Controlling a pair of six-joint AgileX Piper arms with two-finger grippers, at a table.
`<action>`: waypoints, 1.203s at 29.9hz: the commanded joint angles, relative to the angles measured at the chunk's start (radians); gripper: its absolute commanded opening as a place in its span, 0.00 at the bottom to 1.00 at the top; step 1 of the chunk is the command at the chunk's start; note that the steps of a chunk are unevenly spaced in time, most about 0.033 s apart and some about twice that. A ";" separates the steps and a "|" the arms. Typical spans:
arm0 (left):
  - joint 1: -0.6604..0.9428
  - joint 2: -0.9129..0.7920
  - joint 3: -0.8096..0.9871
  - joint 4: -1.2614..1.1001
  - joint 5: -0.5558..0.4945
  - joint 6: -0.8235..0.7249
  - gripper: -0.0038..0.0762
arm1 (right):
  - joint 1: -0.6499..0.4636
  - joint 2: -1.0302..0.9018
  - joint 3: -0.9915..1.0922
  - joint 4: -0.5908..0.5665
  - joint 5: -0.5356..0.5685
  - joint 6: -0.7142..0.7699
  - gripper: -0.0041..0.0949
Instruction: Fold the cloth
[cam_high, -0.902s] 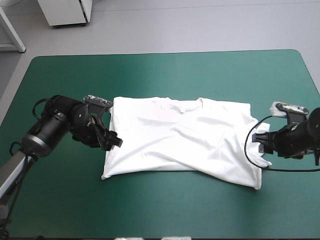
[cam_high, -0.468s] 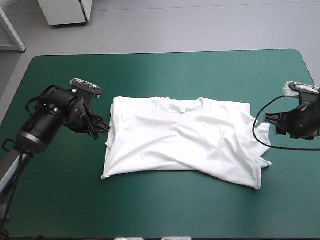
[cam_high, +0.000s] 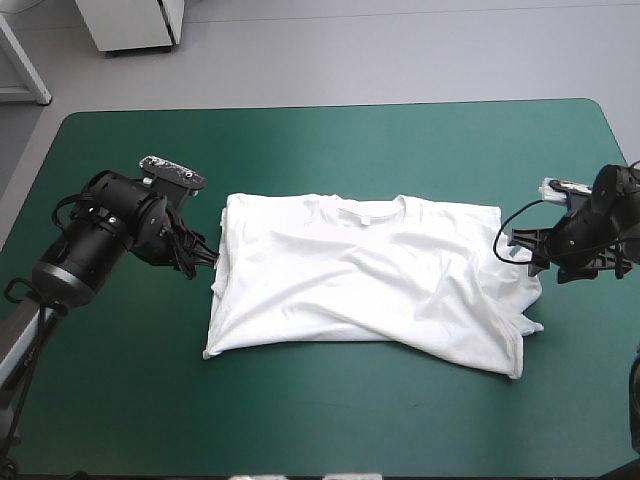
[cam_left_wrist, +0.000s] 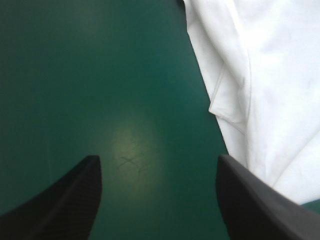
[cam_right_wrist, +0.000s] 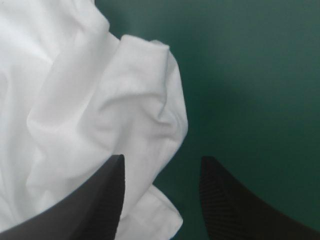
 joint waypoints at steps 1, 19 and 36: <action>-0.006 -0.033 -0.033 0.025 -0.020 -0.012 0.64 | -0.007 0.012 -0.030 -0.006 -0.062 -0.013 0.48; -0.006 -0.033 -0.033 0.025 -0.026 -0.015 0.64 | 0.032 0.151 -0.026 -0.014 -0.101 -0.018 0.34; -0.006 -0.033 -0.033 0.025 -0.017 -0.015 0.64 | 0.095 0.157 -0.075 -0.018 -0.025 0.005 0.03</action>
